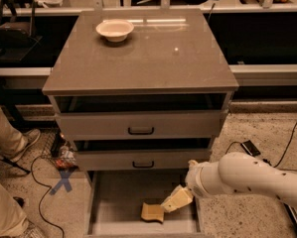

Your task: Pick sponge from bottom drawer and place on counter

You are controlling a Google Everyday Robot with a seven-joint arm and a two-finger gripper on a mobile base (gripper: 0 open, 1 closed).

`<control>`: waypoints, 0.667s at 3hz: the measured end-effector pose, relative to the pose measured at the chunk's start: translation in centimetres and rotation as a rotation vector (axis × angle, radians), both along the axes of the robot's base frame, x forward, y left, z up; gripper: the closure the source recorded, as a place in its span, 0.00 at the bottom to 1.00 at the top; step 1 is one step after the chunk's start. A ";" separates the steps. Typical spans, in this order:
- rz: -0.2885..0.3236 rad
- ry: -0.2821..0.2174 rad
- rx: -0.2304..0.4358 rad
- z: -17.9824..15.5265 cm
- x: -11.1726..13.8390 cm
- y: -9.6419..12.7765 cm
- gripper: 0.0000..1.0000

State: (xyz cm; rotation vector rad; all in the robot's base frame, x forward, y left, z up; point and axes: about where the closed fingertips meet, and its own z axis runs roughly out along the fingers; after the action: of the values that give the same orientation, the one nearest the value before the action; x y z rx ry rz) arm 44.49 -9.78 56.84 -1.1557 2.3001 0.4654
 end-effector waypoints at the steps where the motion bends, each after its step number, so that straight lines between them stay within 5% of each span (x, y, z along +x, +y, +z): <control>1: -0.031 0.008 -0.017 -1.0 0.0 -0.2 0.00; 2: 0.000 0.013 -0.029 -5.2 1.0 0.1 0.00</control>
Offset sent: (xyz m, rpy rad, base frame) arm 0.0045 0.0122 -0.1602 0.0011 0.1166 0.0637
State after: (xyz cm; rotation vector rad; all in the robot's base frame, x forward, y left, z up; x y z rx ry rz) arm 45.47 -9.65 51.65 -1.1699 2.3245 0.4424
